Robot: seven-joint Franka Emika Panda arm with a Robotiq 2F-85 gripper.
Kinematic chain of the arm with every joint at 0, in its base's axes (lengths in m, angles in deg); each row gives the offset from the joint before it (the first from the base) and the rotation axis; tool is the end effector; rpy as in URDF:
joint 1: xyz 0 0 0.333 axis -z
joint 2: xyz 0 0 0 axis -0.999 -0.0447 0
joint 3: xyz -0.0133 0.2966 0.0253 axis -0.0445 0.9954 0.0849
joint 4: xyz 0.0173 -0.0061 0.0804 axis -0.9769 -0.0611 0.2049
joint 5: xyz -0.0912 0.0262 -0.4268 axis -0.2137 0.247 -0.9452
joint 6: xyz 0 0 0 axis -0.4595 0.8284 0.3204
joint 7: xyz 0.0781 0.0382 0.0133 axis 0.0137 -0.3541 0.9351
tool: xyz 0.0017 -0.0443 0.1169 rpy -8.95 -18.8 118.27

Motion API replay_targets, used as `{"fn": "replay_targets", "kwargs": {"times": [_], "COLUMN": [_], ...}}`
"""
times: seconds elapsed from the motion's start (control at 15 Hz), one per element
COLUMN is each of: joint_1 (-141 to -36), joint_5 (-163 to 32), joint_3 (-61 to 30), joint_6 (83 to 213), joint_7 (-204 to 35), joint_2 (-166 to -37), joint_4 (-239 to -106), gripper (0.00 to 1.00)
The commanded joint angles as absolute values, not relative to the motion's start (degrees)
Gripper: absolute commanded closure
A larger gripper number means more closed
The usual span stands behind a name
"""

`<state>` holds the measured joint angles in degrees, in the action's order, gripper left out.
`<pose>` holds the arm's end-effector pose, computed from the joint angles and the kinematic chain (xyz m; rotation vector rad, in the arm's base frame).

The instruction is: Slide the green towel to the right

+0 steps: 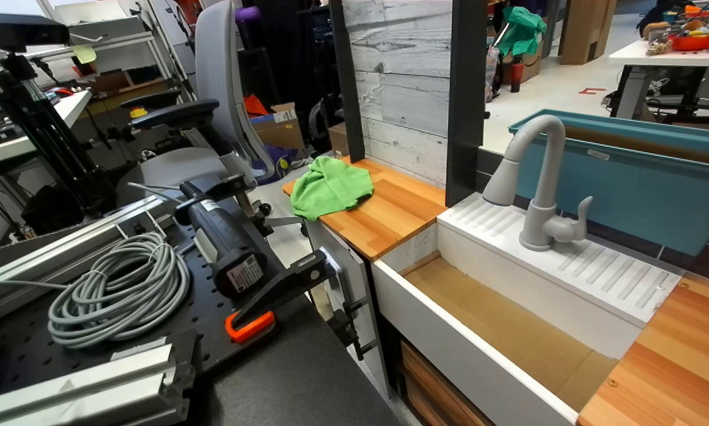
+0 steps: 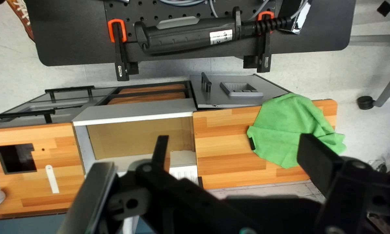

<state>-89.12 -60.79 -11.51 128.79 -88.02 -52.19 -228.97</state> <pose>0.4159 0.0165 0.3875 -3.1205 -0.0007 0.0108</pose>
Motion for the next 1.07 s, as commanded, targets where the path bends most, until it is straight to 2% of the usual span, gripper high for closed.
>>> {"fn": "replay_targets", "kwargs": {"times": [0.0, 0.53, 0.93, 1.0], "joint_1": [-88.7, -91.0, -100.3, -99.9], "joint_5": [-61.9, -74.4, -82.9, -79.7], "joint_3": [-7.2, 0.7, -2.8, -3.0], "joint_6": [131.1, 140.3, 152.7, 151.1], "joint_7": [-81.0, -62.0, -51.1, -54.1], "joint_2": [-62.6, -87.5, -107.7, -101.4], "joint_4": [-224.3, -214.7, -204.0, -209.3], "gripper": [0.0, 0.0, 0.0, 0.0]}}
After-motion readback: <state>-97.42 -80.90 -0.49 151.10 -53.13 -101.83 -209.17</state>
